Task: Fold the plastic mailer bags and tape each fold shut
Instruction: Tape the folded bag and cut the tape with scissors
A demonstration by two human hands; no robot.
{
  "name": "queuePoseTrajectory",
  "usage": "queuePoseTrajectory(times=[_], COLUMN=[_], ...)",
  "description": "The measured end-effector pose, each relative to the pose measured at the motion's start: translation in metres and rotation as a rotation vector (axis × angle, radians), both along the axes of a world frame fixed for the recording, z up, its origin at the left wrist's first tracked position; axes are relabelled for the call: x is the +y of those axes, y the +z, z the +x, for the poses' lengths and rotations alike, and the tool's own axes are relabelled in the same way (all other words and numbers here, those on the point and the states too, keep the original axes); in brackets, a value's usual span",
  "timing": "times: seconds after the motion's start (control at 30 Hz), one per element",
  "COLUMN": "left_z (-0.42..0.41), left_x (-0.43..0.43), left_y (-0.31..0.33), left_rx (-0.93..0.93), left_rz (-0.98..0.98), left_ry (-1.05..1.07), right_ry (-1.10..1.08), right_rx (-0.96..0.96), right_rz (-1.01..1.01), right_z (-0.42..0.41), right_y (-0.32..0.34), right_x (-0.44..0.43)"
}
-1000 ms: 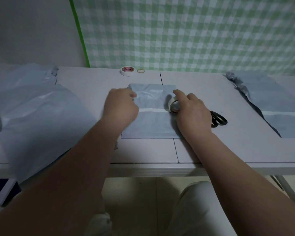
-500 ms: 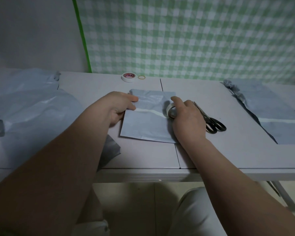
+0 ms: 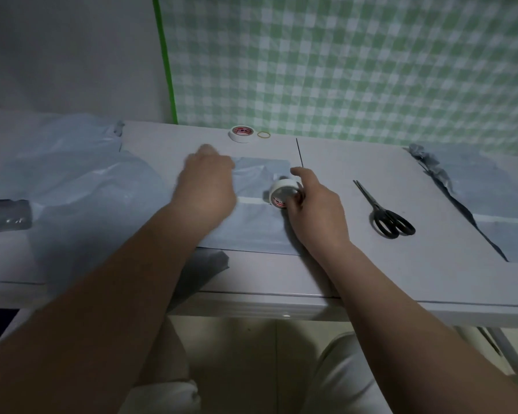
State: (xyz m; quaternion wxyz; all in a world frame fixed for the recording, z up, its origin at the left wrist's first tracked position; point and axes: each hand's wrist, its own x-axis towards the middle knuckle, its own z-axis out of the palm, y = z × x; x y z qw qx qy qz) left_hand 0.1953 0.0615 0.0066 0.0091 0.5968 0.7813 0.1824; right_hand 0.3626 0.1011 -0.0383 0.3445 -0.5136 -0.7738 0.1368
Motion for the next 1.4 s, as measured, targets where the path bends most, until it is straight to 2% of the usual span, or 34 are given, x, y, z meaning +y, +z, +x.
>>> queuePoseTrajectory(times=[0.1, 0.23, 0.3, 0.47, 0.7, 1.07, 1.4], left_z=[0.041, 0.051, 0.048, 0.052, 0.055, 0.054, 0.062], left_x=[-0.006, -0.015, -0.018, -0.022, -0.023, -0.025, -0.028], left_y=[-0.007, -0.035, -0.044, -0.047, -0.046, -0.045, -0.042], left_rx=[-0.005, 0.021, 0.068, 0.121, 0.115, 0.095, 0.099], left_rz=[-0.045, -0.197, -0.247, -0.241, -0.248, -0.244, -0.285], left_ry=[-0.208, -0.212, -0.217, -0.202, -0.180, -0.193, -0.208], right_ry=[-0.025, 0.045, 0.101, 0.184, 0.163, 0.042, 0.082], right_rx=[0.109, 0.251, 0.242, 0.219, 0.010, -0.105, -0.025], right_rz=[-0.100, -0.247, -0.264, -0.152, 0.137, 0.178, 0.191], right_z=[0.004, 0.012, 0.015, 0.013, 0.016, 0.032, 0.027], right_y=[0.002, 0.003, 0.004, 0.007, 0.005, 0.001, -0.005], right_x=[0.001, 0.008, 0.010, 0.011, 0.014, 0.014, 0.016])
